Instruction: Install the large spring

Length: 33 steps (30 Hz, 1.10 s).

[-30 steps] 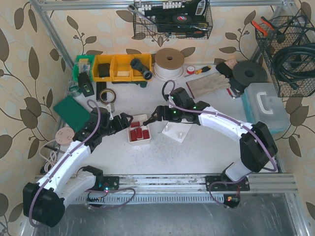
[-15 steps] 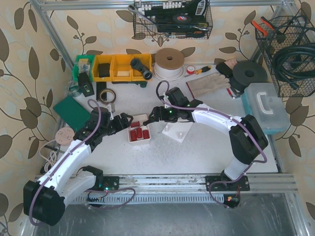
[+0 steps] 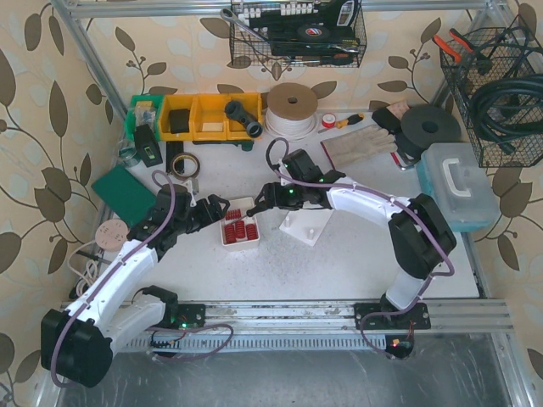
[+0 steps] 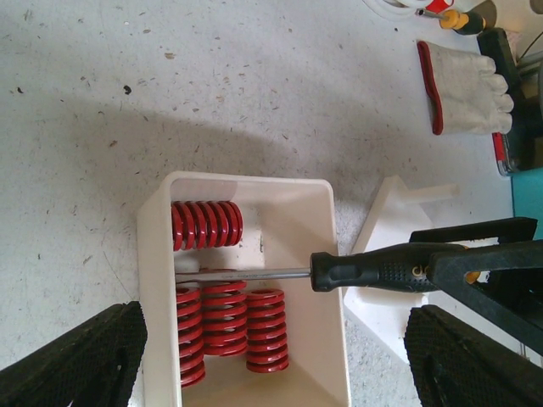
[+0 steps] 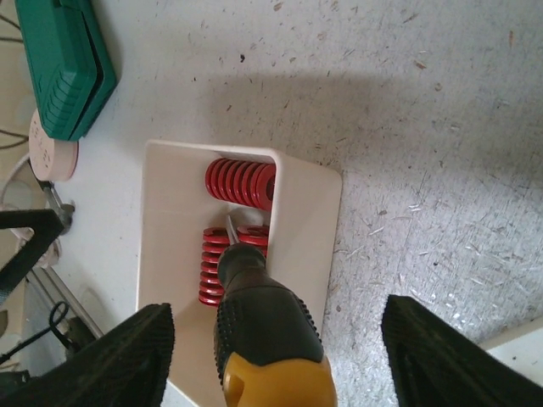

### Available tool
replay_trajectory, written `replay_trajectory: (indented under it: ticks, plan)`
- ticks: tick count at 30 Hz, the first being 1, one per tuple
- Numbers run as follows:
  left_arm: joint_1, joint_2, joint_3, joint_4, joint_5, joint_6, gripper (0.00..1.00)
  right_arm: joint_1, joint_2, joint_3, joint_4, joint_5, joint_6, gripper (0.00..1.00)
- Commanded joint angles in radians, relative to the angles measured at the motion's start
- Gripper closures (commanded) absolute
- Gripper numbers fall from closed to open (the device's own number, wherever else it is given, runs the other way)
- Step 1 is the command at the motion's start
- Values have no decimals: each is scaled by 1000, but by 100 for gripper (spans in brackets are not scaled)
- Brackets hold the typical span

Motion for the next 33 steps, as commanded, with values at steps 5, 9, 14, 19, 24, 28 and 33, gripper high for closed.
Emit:
replay_trajectory:
  ticks: [5,9,14,19,24,28,33]
  plan:
    - [-4,-4,39,-2,-26,12,14,-2,33,33,15,-39,11,44]
    - [-4,-4,40,-3,-29,12,14,0,25,23,26,-38,22,46]
    - [-4,-2,40,-3,-33,13,14,0,17,33,20,-48,23,65]
    - [-4,1,43,-4,-34,13,14,0,13,45,0,-64,25,93]
    - [-4,4,45,-8,-34,15,14,0,-32,66,-78,-27,3,100]
    - [-4,0,42,-8,-37,13,14,-11,-98,83,-151,37,-27,100]
    - [-4,11,47,-9,-37,16,15,-78,-174,94,-135,56,-26,100]
